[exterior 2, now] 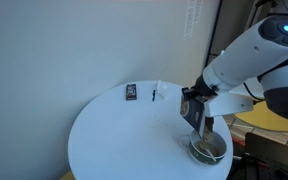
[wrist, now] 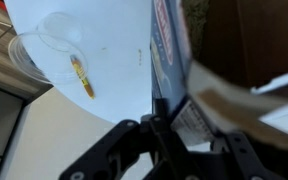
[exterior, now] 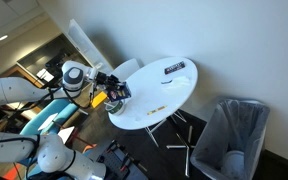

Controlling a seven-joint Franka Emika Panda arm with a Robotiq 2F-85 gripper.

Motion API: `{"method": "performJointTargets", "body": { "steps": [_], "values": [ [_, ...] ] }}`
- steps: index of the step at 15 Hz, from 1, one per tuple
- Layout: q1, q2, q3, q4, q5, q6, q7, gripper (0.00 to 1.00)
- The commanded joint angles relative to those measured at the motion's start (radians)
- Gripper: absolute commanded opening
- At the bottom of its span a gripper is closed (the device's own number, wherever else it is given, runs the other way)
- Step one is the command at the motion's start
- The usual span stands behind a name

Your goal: Pour some of the things in the box into the mug and then stir them with the spoon

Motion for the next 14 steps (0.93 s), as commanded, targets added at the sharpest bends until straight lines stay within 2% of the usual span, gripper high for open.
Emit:
{"method": "performJointTargets", "body": {
  "steps": [1, 6, 10, 14],
  "values": [
    [-0.028, 0.046, -0.003, 0.075, 0.121, -0.038, -0.096, 0.11],
    [-0.058, 0.121, -0.008, 0.183, 0.281, -0.131, -0.208, 0.11],
    [-0.053, 0.213, -0.038, 0.295, 0.426, -0.245, -0.321, 0.11],
    [-0.054, 0.29, -0.063, 0.399, 0.519, -0.34, -0.383, 0.11]
  ]
}}
